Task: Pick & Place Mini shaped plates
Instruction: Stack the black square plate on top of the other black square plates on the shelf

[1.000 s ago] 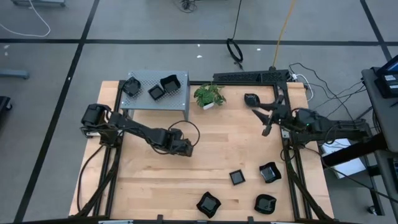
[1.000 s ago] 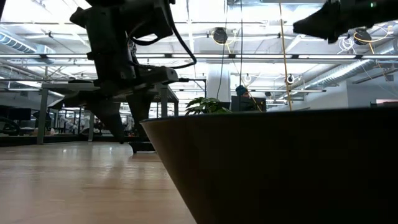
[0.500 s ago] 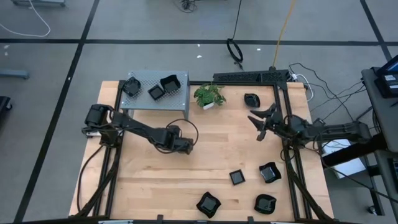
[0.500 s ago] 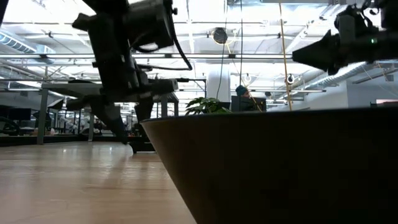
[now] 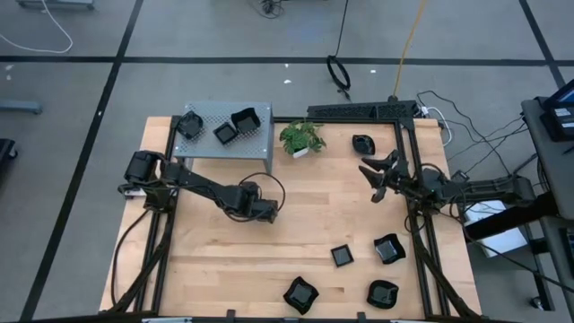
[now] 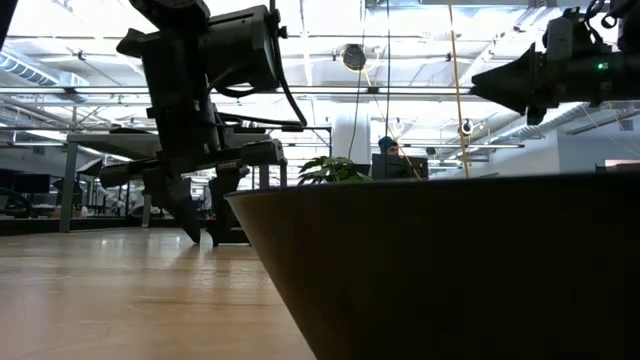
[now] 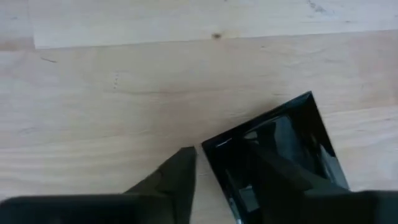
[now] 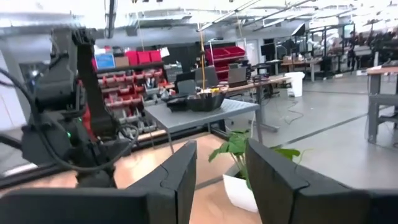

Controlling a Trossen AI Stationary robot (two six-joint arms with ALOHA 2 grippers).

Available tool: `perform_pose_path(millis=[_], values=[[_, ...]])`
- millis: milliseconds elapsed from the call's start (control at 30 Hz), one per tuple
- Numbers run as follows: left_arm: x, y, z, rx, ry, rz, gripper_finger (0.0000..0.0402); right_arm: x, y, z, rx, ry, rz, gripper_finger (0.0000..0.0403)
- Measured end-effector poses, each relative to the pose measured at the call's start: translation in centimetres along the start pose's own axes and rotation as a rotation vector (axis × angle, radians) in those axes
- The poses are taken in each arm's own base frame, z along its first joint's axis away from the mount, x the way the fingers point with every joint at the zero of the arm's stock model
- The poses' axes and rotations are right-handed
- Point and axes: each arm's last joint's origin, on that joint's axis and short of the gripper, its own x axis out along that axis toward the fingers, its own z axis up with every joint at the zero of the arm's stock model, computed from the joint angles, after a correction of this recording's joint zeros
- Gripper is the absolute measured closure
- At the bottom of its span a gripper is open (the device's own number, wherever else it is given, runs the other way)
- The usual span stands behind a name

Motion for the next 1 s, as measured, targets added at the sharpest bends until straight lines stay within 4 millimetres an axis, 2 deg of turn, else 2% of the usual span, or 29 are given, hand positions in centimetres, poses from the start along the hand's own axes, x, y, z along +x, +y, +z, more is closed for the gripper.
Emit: perform_pose_path(millis=[233, 400, 533, 667, 800, 1000], values=[[-0.2, -0.5, -0.1, 0.004, 0.028, -0.052, 0.0385, 0.0, 0.0, -0.1, 0.039, 0.005, -0.002, 0.0277], [-1.6, -1.5, 0.4, 0.05, 0.009, -0.195, 0.0383, 0.0, 0.0, -0.1, 0.036, 0.01, -0.003, 0.0277], [-3.5, -2.2, 1.6, 0.092, -0.051, -0.326, 0.0396, 0.0, 0.0, -0.1, 0.036, 0.009, -0.003, 0.0277], [-6.1, -2.6, 3.7, 0.122, -0.161, -0.458, 0.039, 0.0, 0.0, -0.1, 0.036, 0.009, -0.003, 0.0277], [-9.4, -2.6, 6.9, 0.18, -0.342, -0.581, 0.0397, 0.0, 0.0, -0.1, 0.036, 0.009, -0.003, 0.0277], [-14.1, 0.0, 12.4, 0.143, -0.601, -0.615, 0.039, 0.0, 0.0, -0.2, 0.034, 0.013, -0.003, 0.0277]])
